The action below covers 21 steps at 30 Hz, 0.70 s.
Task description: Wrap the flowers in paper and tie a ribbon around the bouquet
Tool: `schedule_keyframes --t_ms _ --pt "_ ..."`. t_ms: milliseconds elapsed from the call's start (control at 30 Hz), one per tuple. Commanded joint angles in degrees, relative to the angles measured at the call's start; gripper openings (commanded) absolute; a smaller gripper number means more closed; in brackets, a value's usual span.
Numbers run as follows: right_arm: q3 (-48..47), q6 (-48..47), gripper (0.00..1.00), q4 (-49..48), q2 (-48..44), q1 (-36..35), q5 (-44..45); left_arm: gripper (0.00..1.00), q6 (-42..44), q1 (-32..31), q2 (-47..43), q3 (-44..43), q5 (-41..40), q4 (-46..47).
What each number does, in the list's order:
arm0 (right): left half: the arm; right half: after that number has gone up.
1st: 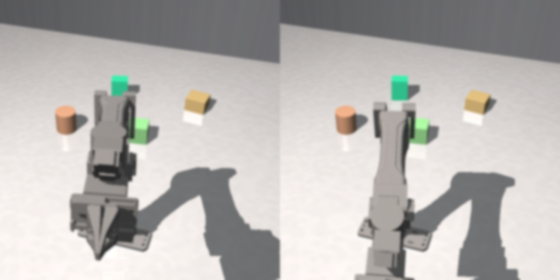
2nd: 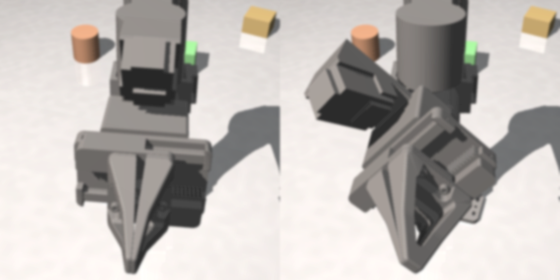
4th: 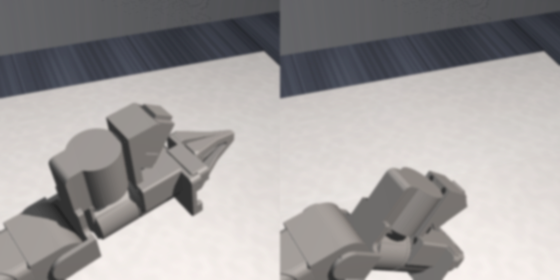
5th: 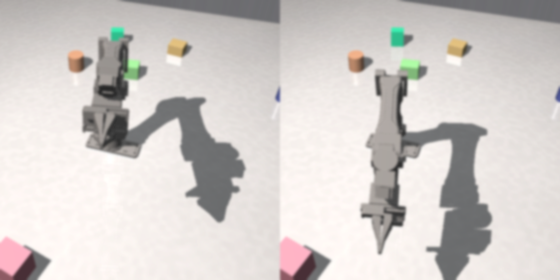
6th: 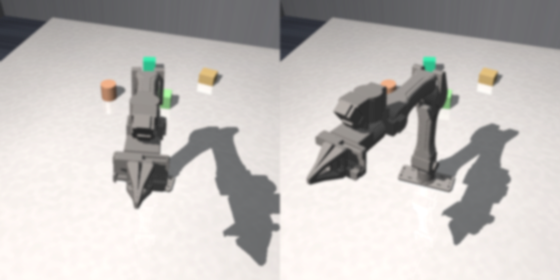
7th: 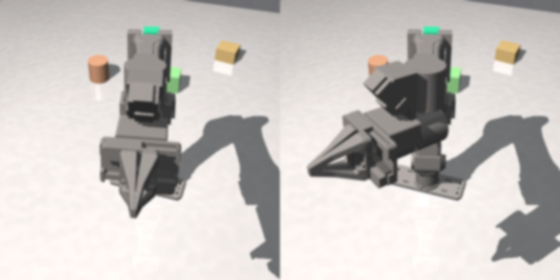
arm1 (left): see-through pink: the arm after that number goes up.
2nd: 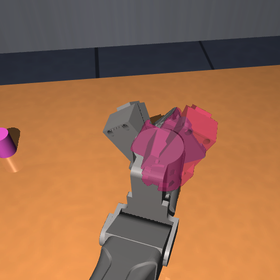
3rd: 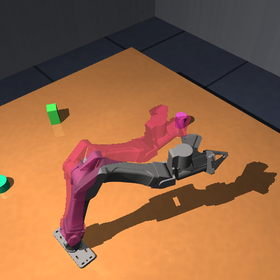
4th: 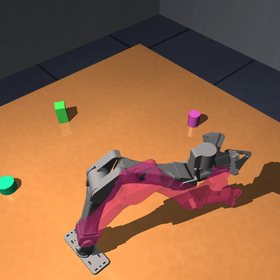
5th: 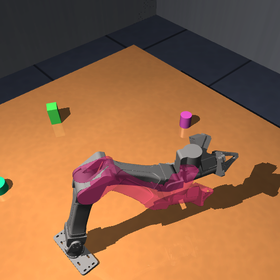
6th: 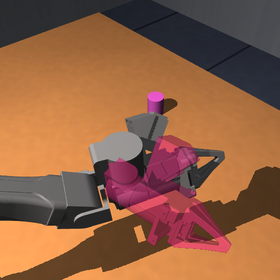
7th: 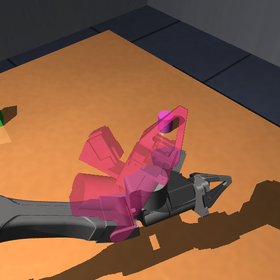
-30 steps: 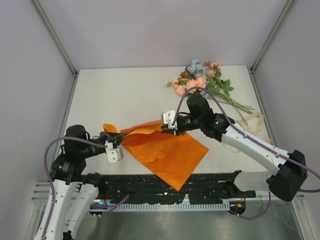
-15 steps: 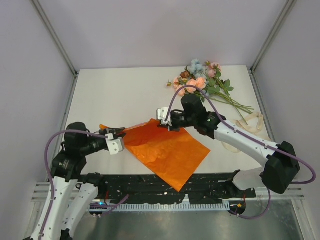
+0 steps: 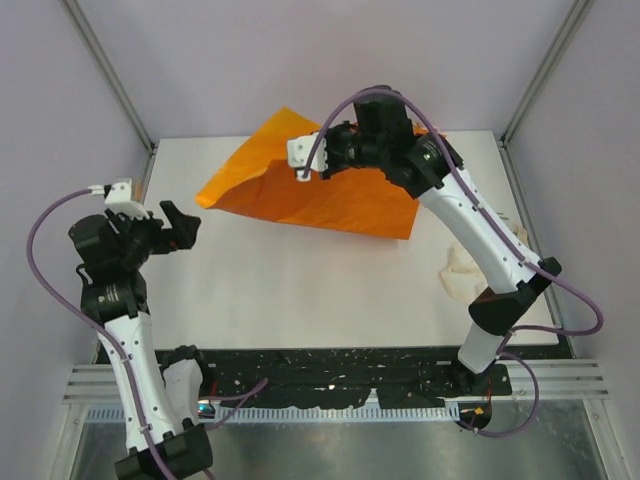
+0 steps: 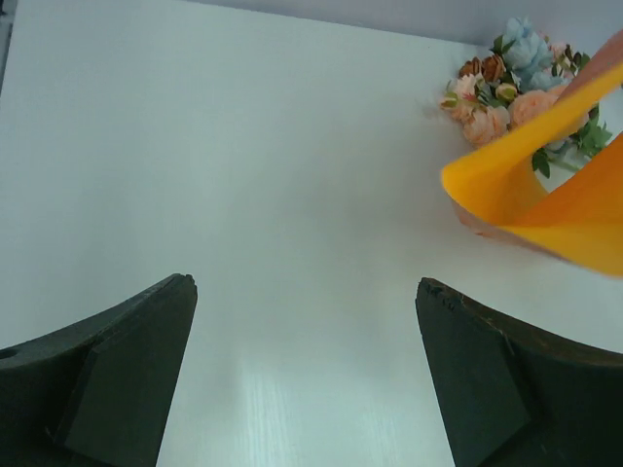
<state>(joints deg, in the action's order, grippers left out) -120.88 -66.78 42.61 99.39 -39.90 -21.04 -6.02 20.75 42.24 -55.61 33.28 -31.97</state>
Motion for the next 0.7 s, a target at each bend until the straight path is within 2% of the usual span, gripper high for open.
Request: schedule_keyframes --t_ms 0,33,100,133,167,200,267,367,467,533,600,667 --pt "2.6 -8.4 0.06 19.2 -4.2 -9.2 10.8 1.00 -8.5 5.2 3.6 -4.6 6.9 -2.8" --pt "7.1 -7.3 0.05 19.0 -8.1 -11.0 12.6 1.00 -5.7 5.2 5.5 -6.0 7.7 -5.0" --pt "21.9 -2.3 0.05 16.0 -14.9 -15.4 19.4 1.00 -1.6 5.2 8.3 -7.8 8.5 -9.2" --pt "32.3 0.0 0.05 14.2 -16.9 -17.7 20.8 1.00 1.2 5.1 10.1 -8.5 8.5 -10.8" --pt "36.9 3.1 0.05 12.6 -21.2 -18.6 23.3 1.00 3.1 5.2 11.6 -9.0 8.7 -12.2" --pt "46.7 4.3 0.06 10.4 -23.3 -20.7 24.5 1.00 4.7 5.1 13.4 -8.9 9.2 -12.8" --pt "58.7 7.0 0.05 6.0 -27.3 -24.8 27.3 1.00 9.0 4.6 17.0 -9.6 9.3 -15.3" --pt "66.5 12.2 0.05 0.6 -28.8 -27.8 27.8 1.00 17.9 3.2 21.1 -12.2 17.1 -21.5" --pt "67.1 15.3 0.06 -7.1 -29.3 -27.1 30.1 1.00 27.6 1.6 18.0 -12.4 23.6 -24.7" --pt "67.6 16.6 0.05 -13.3 -30.6 -25.8 32.4 1.00 30.4 -2.6 14.2 -11.0 20.7 -23.0" --pt "70.1 16.4 0.05 -18.0 -31.2 -25.4 32.7 1.00 27.0 -9.1 11.9 -8.6 12.8 -18.2" --pt "72.7 16.1 0.05 -18.6 -30.4 -26.5 30.4 1.00 21.7 -13.6 12.3 -5.8 9.4 -12.6"
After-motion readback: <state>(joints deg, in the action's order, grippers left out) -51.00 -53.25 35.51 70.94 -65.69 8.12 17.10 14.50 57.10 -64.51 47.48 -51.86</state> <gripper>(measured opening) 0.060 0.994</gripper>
